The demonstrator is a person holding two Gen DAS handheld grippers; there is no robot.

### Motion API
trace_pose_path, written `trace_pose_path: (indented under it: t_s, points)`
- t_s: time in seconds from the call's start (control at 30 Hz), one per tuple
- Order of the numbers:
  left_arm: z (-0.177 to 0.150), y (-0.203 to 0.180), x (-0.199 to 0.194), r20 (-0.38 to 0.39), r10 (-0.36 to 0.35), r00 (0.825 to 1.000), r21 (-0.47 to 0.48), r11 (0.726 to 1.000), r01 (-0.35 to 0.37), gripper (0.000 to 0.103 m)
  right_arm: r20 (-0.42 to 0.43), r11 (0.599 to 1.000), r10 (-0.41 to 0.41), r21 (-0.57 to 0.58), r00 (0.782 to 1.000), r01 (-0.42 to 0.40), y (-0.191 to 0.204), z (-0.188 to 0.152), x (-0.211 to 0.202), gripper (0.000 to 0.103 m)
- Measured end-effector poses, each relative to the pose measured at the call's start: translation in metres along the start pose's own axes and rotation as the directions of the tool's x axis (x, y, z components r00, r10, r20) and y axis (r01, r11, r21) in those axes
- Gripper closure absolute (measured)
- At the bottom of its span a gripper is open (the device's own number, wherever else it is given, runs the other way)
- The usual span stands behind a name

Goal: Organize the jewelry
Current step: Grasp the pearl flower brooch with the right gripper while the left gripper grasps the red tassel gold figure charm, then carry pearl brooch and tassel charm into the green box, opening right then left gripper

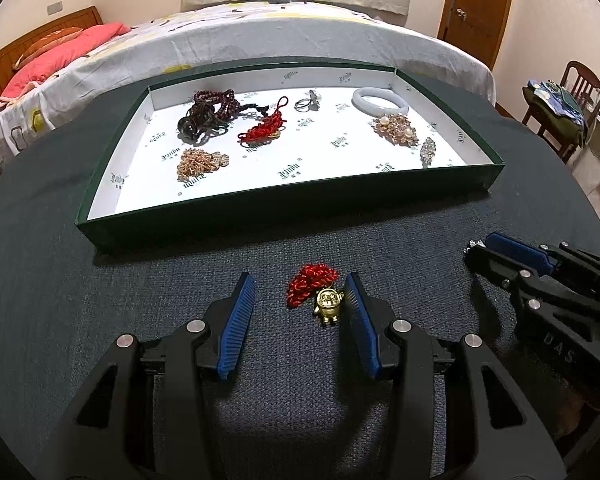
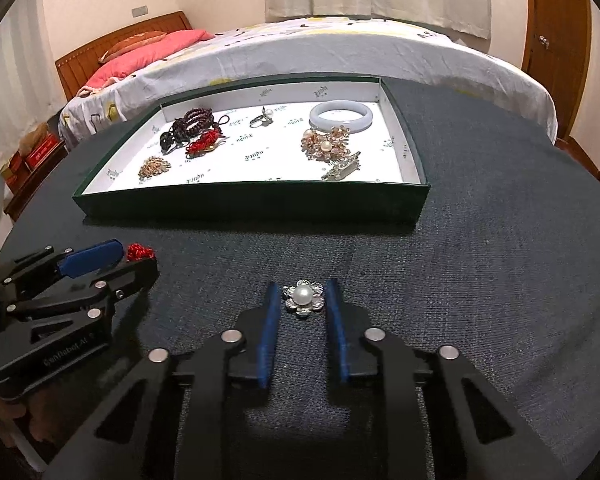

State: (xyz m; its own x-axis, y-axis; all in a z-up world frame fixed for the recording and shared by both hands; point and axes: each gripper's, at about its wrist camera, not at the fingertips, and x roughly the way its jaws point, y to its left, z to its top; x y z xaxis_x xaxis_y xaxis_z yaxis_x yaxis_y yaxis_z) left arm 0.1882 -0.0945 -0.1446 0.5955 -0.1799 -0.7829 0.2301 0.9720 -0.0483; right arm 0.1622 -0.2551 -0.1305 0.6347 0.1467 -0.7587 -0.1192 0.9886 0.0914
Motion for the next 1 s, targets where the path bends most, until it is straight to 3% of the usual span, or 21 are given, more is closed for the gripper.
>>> trace_pose_path:
  t_s: [0.13,0.23,0.37,1.0]
  points:
    - [0.0,-0.002,0.0,0.001,-0.001,1.0,0.013,1.0,0.001,0.058,0.004,1.0,-0.005,0.002,1.0,0.005,0.0,0.0,0.0,0.083]
    - [-0.001,-0.004,0.0,0.009,-0.001,1.0,0.032,0.999,0.001,0.076,0.008,1.0,-0.004,0.008,1.0,0.004,-0.001,0.0,0.0,0.083]
    - [-0.002,-0.004,-0.001,0.014,-0.01,1.0,0.032,0.999,0.01,0.085,0.012,1.0,-0.004,0.008,1.0,0.004,-0.001,0.0,-0.001,0.083]
    - [0.011,0.011,-0.04,0.111,-0.002,0.994,-0.001,1.0,0.002,0.087,0.079,1.0,0.015,0.016,0.997,-0.016,0.002,0.013,-0.028,0.083]
